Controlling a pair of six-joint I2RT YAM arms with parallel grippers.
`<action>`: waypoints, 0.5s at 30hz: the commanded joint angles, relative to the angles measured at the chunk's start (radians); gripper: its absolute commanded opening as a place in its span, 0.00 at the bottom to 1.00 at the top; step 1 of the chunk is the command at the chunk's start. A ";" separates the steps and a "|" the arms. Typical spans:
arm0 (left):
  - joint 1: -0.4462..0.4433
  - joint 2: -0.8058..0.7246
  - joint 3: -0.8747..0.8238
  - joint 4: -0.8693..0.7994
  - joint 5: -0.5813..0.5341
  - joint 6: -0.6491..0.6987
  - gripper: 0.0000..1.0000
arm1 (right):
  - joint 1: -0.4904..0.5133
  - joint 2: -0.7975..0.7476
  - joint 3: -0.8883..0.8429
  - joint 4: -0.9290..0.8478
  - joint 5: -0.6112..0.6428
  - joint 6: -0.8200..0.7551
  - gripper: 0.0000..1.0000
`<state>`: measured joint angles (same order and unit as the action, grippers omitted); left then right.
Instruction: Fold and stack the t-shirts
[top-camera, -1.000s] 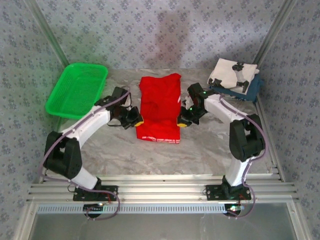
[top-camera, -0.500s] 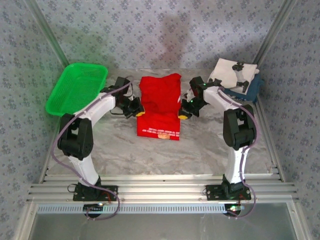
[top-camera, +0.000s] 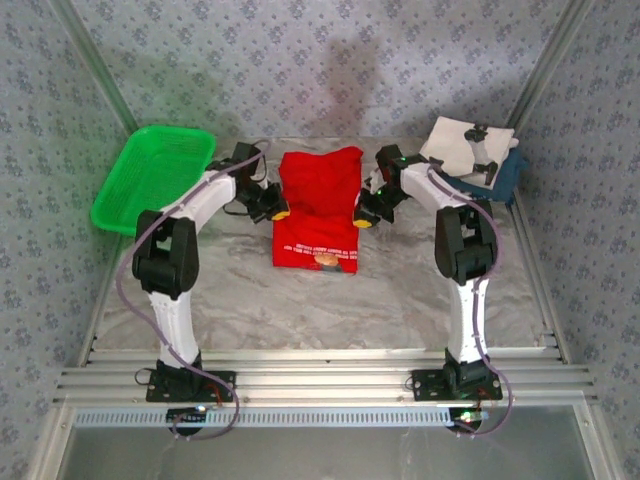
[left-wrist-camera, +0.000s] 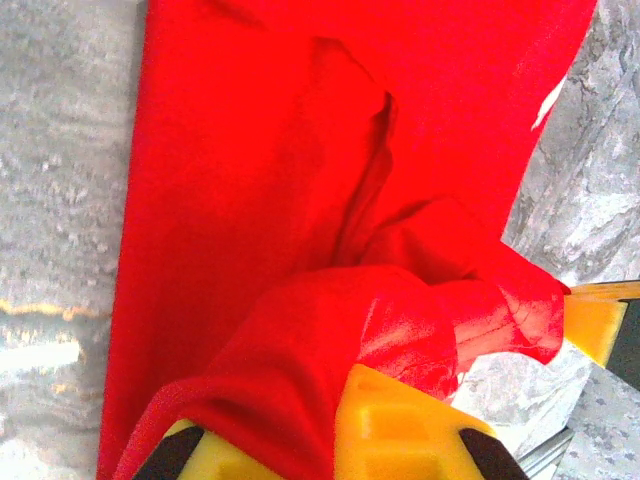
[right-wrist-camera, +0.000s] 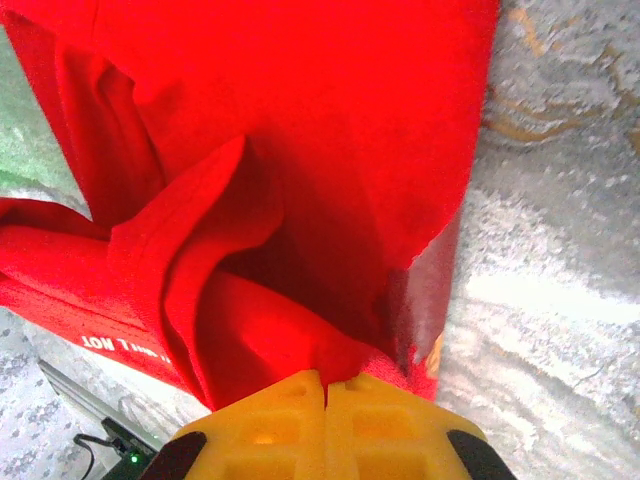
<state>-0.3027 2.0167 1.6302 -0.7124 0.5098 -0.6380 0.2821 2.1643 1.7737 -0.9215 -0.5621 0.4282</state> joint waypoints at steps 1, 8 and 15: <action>0.010 0.052 0.074 -0.029 0.020 0.039 0.03 | -0.018 0.040 0.035 -0.038 0.019 -0.009 0.00; 0.017 0.153 0.152 -0.032 0.026 0.052 0.04 | -0.038 0.113 0.078 -0.010 0.017 0.007 0.00; 0.043 0.236 0.245 -0.016 0.034 0.021 0.29 | -0.056 0.210 0.180 0.060 -0.029 0.096 0.18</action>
<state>-0.2806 2.2265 1.8004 -0.7265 0.5293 -0.6086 0.2466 2.3306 1.8904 -0.8936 -0.5674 0.4660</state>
